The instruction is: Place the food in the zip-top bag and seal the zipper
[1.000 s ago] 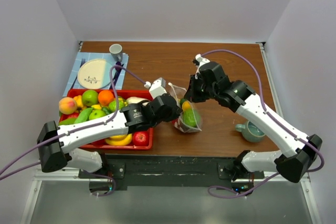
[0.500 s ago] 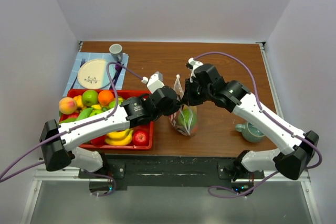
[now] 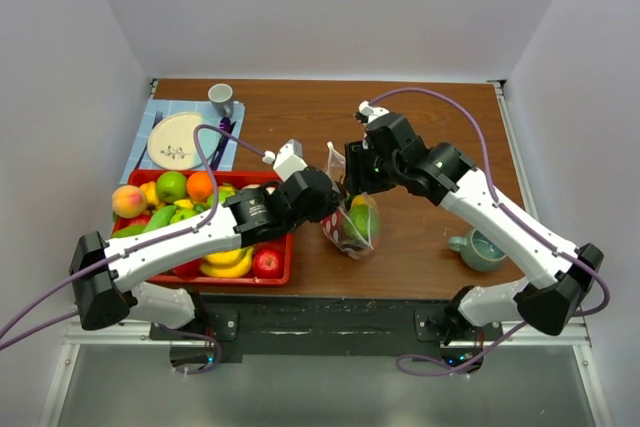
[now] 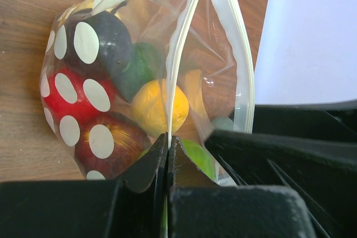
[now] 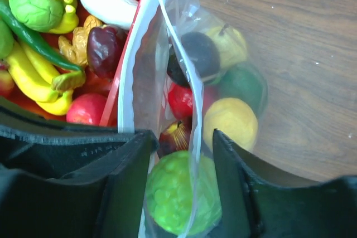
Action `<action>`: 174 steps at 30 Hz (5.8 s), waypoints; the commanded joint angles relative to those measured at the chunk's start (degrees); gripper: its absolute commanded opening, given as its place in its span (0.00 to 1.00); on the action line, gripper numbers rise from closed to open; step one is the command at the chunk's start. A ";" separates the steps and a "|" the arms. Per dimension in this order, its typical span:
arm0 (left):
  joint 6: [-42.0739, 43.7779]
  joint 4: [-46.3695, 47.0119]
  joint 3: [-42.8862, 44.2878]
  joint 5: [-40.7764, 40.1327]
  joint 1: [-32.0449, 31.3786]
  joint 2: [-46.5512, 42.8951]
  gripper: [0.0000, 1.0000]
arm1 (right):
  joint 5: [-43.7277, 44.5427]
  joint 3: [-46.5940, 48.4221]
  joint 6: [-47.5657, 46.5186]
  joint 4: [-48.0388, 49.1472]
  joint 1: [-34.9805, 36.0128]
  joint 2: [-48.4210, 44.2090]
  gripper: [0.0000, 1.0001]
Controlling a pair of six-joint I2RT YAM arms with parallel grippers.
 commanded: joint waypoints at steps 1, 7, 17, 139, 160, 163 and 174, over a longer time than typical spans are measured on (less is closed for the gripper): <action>-1.45 2.15 -0.15 -2.63 -0.40 -1.63 0.00 | 0.02 2.91 -1.32 -3.53 0.24 -5.04 0.54; -1.72 2.67 -0.06 -2.72 -0.40 -1.45 0.00 | -3.06 0.80 -2.19 -9.24 1.03 -10.14 0.54; -1.72 2.76 0.82 -3.16 -0.31 -0.40 0.00 | 7.92 0.09 2.02 -16.29 16.04 -11.03 0.60; 61.21 107.97 -25.99 81.04 35.99 18.67 0.47 | 31.75 -8.52 10.90 -18.66 20.46 -16.65 0.00; 51.82 114.11 -16.67 87.28 34.67 27.73 0.48 | 32.45 -8.78 11.25 -19.80 20.46 -17.18 0.00; 49.63 116.13 -16.58 87.46 34.58 28.25 0.48 | 34.20 -7.99 11.69 -20.94 20.46 -16.66 0.00; 46.00 119.75 -13.86 87.37 32.39 29.48 0.48 | 42.29 -6.76 9.86 -15.09 20.46 -18.50 0.00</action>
